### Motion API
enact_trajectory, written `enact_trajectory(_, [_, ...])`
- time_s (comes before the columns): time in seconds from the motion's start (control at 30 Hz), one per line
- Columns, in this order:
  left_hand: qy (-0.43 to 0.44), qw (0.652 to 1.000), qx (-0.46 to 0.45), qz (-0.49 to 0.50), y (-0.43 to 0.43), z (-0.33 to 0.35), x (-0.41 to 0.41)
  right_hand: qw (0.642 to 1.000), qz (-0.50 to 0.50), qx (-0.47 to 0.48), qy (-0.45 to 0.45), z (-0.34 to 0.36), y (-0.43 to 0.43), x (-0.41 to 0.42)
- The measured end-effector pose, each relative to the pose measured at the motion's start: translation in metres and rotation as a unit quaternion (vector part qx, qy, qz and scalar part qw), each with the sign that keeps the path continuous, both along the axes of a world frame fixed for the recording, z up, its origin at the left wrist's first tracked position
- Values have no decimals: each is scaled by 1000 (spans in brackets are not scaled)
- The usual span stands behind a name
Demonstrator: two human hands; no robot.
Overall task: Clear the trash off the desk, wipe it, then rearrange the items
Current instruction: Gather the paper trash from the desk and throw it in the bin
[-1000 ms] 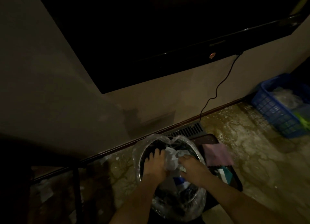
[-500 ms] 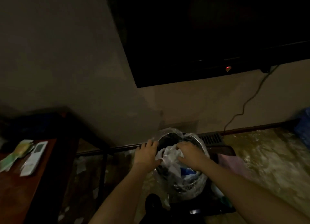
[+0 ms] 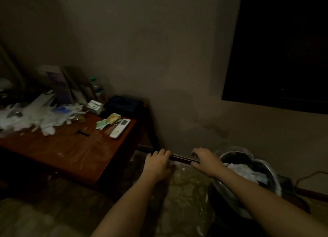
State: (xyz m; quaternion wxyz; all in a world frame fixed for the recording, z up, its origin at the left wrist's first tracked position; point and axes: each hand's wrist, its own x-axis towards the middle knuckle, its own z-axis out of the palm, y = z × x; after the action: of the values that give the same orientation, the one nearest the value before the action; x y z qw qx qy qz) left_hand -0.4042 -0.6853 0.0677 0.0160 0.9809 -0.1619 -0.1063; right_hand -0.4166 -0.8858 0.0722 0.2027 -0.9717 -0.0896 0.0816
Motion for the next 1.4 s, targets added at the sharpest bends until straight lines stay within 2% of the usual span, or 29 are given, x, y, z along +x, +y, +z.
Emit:
enact_trajectory(0.27, [-23,990,-36,134,239,12,-38,996,87,19,9,0,217,16])
enact_trajectory(0.5, [-72,969,-30,236,392,23,-60,988,150,20,13,-1,391,30])
enact_trajectory(0.67, [-71,957,-32,280,463,19,-41,982,184,18,27,-4,459,60])
enact_trajectory(1.1, [-52,925,-6,375,602,23,58,960,278,-6,31,-16,611,211])
enact_trajectory(1.4, [-11,916,-30,401,735,-12,106,953,286,-51,84,-58,736,270])
